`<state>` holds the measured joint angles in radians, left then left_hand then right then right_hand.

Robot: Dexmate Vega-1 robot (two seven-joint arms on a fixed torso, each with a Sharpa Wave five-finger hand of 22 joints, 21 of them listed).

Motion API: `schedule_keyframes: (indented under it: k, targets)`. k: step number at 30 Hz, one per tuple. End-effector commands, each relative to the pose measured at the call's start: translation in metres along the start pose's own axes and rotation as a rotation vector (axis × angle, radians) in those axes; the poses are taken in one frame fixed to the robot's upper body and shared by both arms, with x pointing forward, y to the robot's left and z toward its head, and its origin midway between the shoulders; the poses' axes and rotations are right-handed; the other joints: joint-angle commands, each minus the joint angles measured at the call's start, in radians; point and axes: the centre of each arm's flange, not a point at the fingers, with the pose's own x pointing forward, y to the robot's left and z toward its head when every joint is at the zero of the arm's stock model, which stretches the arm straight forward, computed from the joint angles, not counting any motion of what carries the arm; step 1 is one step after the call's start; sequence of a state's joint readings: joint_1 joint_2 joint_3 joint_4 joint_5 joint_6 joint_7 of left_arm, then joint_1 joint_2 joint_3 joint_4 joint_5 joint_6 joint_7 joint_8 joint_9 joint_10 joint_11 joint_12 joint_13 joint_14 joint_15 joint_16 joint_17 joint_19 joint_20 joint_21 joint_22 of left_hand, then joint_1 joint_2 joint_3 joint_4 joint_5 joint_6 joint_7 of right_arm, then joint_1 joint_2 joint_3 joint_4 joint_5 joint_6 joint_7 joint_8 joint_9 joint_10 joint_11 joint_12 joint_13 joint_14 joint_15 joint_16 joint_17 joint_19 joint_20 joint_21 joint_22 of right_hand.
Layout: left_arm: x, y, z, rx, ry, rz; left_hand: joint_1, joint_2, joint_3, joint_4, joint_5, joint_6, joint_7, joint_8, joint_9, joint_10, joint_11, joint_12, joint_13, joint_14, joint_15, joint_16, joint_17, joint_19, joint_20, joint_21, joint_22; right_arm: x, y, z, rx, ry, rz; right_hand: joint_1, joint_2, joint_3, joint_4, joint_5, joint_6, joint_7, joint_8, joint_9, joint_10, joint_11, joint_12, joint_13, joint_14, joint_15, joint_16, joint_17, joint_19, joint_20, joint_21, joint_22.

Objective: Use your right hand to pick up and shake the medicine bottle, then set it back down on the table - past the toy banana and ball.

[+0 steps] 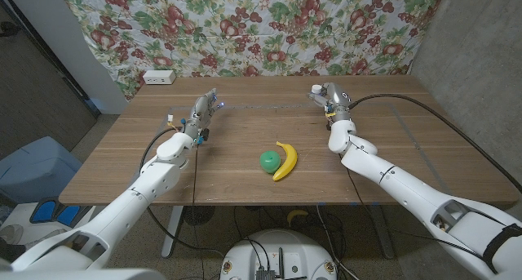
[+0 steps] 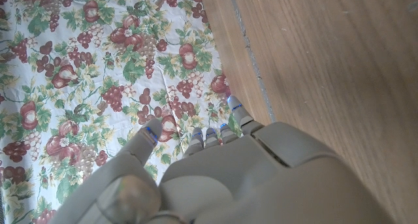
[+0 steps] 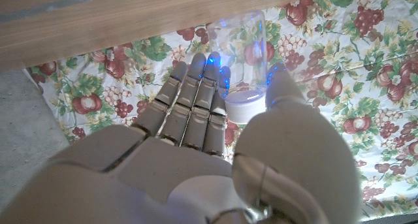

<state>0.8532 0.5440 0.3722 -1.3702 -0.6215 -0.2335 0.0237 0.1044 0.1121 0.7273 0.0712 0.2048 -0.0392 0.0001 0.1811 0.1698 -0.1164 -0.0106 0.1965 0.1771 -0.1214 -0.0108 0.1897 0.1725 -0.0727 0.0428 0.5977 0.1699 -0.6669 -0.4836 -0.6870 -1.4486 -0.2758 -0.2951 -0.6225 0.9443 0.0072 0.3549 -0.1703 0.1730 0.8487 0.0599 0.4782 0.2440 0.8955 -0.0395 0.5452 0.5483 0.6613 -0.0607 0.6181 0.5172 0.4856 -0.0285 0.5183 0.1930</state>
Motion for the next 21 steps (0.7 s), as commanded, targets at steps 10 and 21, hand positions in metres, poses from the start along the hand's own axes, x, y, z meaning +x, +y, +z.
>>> schedule_keyframes:
  k: [10,21]
  targets:
    - [0.005,-0.004,0.002,0.005,-0.001,-0.003,0.003,0.071,-0.005,0.0,0.006,0.0,-0.001,0.0,0.004,0.0,-0.001,-0.001,0.003,-0.002,-0.003,-0.004,0.0,0.008,0.0,-0.004,0.005,-0.007,-0.021,-0.024,0.103,0.078,-0.019,0.139,0.131,0.004,0.014,0.0,0.103,-0.107,0.011,0.013,0.112,-0.106,0.006,0.014,0.015,-0.157,-0.006,0.01,0.009,-0.005,0.012,0.005]
    - [0.007,-0.005,0.002,0.007,-0.001,-0.005,0.003,0.071,-0.005,0.0,0.006,0.001,0.0,0.0,0.004,-0.002,-0.001,-0.002,0.003,-0.001,-0.002,-0.004,0.0,0.009,0.0,-0.007,0.005,-0.005,-0.033,-0.039,0.242,0.101,-0.037,0.141,0.134,0.003,0.015,0.0,0.106,-0.102,0.015,0.013,0.116,-0.101,0.011,0.024,0.023,-0.158,-0.007,0.016,0.016,-0.005,0.021,0.006]
